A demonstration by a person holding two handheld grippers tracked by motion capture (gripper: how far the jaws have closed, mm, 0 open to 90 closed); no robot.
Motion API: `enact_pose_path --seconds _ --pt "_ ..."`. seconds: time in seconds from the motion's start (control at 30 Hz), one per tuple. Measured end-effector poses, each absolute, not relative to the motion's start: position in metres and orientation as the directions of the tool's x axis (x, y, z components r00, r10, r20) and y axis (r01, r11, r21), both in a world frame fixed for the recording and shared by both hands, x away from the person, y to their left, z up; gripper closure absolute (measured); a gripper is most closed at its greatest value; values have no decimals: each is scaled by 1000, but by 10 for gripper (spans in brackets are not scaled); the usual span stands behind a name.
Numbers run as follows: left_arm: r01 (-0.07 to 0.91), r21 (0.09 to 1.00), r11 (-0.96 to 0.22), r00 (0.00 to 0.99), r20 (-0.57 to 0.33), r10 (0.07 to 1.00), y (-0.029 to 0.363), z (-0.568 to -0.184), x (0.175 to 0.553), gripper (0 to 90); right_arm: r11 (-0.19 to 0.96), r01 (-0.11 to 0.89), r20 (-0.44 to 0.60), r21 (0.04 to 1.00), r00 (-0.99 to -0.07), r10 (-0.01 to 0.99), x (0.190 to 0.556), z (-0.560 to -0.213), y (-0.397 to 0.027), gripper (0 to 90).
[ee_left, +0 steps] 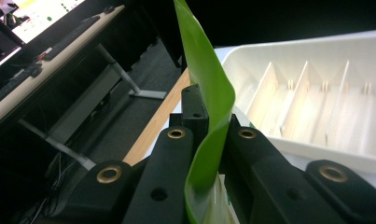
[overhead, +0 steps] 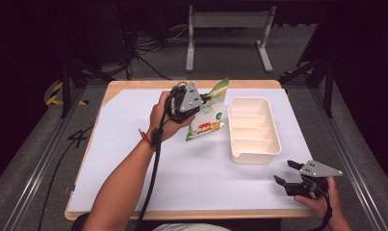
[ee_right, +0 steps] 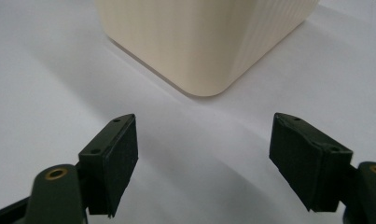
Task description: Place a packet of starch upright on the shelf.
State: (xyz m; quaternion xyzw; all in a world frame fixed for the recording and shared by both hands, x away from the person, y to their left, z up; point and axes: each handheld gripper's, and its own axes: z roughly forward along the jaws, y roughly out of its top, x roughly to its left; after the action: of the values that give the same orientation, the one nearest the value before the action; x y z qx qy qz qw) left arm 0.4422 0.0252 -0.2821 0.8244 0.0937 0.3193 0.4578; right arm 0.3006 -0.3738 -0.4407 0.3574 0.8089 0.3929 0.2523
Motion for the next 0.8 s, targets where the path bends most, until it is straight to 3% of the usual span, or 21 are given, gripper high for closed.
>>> enact_pose_path --seconds 0.8 --pt "-145 840 -523 816 401 416 -59 -268 478 894 424 374 -118 825 -619 776 300 -440 -375 235"
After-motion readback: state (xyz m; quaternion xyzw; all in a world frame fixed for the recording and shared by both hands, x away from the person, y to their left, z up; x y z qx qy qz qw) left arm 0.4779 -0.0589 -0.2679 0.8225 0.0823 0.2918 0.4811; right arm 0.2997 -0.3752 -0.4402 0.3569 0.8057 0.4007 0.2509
